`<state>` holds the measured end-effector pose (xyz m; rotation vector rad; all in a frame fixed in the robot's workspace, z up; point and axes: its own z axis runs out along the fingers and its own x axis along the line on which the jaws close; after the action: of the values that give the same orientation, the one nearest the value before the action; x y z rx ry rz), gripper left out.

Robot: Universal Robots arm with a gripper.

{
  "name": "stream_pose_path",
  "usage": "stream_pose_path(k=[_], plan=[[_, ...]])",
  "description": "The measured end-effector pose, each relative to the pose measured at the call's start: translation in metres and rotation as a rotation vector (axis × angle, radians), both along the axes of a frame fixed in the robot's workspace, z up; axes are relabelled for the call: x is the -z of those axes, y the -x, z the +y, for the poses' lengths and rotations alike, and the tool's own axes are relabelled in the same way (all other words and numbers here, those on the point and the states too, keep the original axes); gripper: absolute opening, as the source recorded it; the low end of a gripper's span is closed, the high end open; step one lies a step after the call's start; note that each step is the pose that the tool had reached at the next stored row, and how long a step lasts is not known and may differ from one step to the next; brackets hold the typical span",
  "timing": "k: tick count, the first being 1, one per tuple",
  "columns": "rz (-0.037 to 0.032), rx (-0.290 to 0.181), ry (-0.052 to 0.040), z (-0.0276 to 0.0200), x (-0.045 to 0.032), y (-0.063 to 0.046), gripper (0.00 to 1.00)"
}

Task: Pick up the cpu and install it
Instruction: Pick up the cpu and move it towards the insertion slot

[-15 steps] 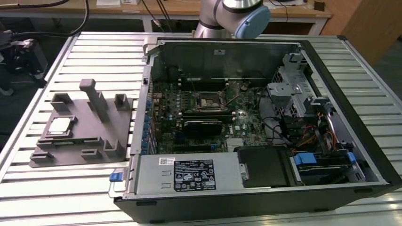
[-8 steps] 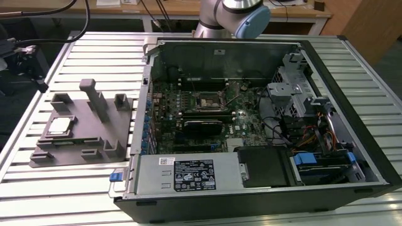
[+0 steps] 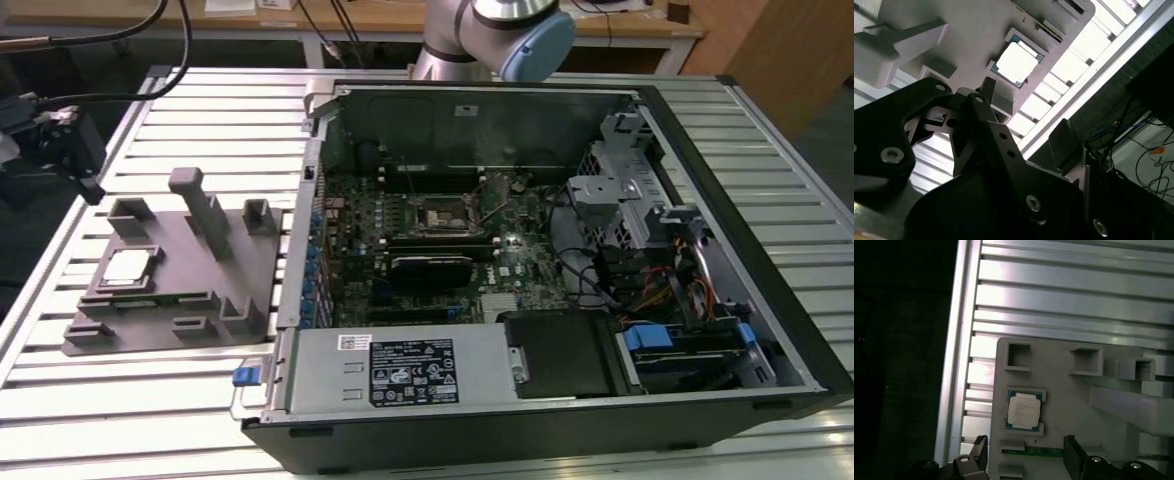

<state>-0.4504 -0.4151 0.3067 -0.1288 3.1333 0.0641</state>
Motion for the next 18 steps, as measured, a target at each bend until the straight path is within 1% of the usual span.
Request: stream_pose_path(k=[4,7,8,10,18], plan=[[0.0011,0.0,0.0,-0.0019,0.0068,-0.001,0.71],[0.0032,0.0,-0.0001,-0.002,0.0122,-0.003,0.71],[0.0048,0.0,-0.0001,-0.0018,0.0137,-0.004,0.71],[0.0062,0.0,-0.0001,-0.0012,0.0157,-0.005,0.71],[0.0064,-0.001,-0.0002,-0.001,0.0233,-0.005,0.71]])
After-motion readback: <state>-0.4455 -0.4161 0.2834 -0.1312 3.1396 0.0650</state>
